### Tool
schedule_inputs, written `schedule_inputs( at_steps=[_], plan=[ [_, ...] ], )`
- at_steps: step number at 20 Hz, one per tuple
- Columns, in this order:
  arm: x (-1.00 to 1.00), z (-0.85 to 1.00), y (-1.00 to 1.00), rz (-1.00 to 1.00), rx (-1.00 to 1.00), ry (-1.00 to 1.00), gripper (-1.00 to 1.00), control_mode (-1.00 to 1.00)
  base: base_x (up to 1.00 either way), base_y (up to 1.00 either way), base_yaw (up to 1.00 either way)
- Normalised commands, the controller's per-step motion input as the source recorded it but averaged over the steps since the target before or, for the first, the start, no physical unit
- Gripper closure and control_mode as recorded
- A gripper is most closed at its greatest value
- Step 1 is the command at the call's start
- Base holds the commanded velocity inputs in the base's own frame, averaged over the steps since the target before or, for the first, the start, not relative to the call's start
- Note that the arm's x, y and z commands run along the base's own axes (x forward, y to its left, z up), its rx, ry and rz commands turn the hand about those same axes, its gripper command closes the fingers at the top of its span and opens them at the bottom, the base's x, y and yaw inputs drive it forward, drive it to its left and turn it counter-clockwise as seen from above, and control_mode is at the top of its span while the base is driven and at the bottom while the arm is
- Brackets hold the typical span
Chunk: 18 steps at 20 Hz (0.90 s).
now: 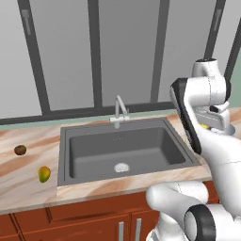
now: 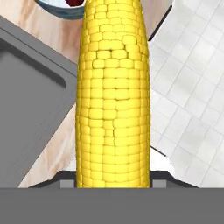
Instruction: There is a mixed pile of frozen fruits and vegetables on the counter. Locate all the frozen vegetables and place the items in a bowl on the counter. Take all the frozen fruits and defrost them in a running sink.
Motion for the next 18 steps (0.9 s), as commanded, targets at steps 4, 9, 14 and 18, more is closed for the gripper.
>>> schedule_inputs(
  at_steps=[4, 9, 14, 18],
  plan=[
    [0.48, 0.0, -0.97, 0.46, 0.22, 0.0, 1.0, -1.0, 0.0, 0.0, 0.0],
    [0.87, -0.07, -0.92, 0.28, 0.1, 0.0, 1.0, -1.0, 0.0, 0.0, 0.0],
    [0.99, -0.33, -1.0, 0.26, 0.09, 0.0, 1.0, -1.0, 0.0, 0.0, 0.0],
    [1.0, -0.32, -1.0, 0.22, 0.11, 0.03, 1.0, -1.0, 0.0, 0.0, 0.0]
  ],
)
